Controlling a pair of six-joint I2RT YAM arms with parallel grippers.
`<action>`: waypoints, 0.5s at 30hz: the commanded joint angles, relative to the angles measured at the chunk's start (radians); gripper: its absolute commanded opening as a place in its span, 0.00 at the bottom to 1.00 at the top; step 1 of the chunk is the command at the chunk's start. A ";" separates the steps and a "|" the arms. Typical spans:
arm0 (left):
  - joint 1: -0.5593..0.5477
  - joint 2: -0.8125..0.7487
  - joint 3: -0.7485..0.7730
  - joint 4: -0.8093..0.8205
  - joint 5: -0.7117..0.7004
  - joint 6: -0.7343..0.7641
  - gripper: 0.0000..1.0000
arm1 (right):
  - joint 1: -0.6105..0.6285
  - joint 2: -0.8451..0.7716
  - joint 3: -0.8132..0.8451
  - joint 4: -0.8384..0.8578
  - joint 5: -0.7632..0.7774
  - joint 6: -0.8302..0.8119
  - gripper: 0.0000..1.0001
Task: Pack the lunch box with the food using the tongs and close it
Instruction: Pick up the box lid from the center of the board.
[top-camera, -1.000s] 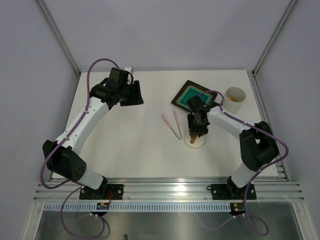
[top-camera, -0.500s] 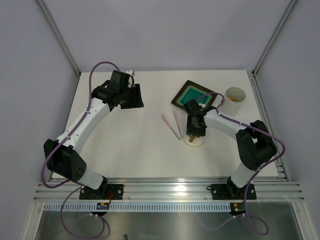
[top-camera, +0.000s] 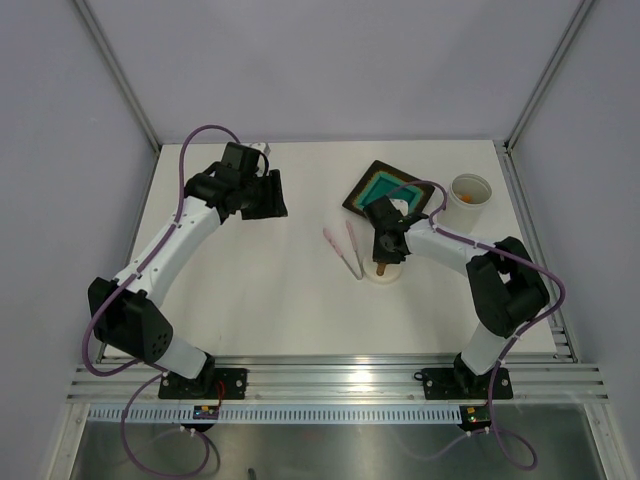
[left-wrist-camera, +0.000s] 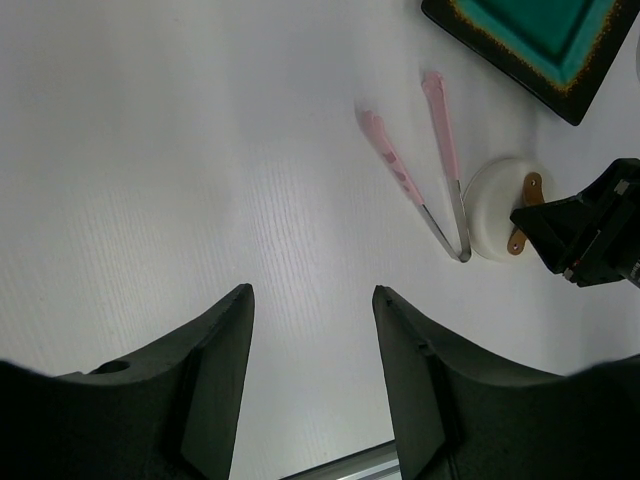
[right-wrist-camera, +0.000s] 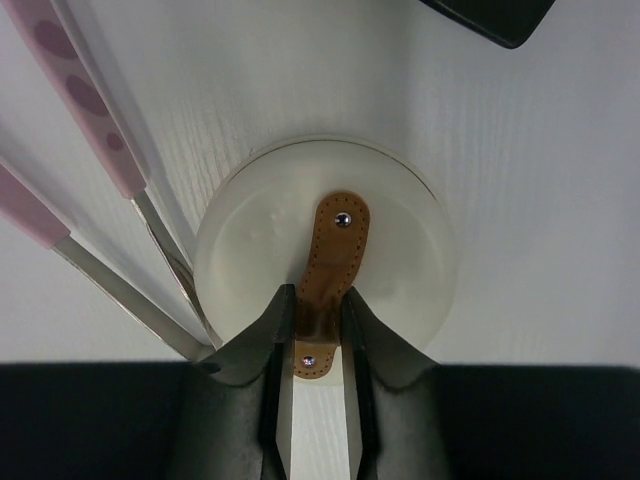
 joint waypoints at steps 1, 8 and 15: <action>0.000 -0.032 0.001 0.042 0.022 0.012 0.54 | 0.009 0.020 -0.001 -0.001 0.029 -0.016 0.20; 0.000 -0.033 0.005 0.037 0.017 0.015 0.54 | 0.007 -0.080 0.088 -0.121 0.078 -0.105 0.00; 0.000 -0.039 0.005 0.035 0.010 0.016 0.54 | -0.071 -0.182 0.323 -0.290 0.080 -0.214 0.00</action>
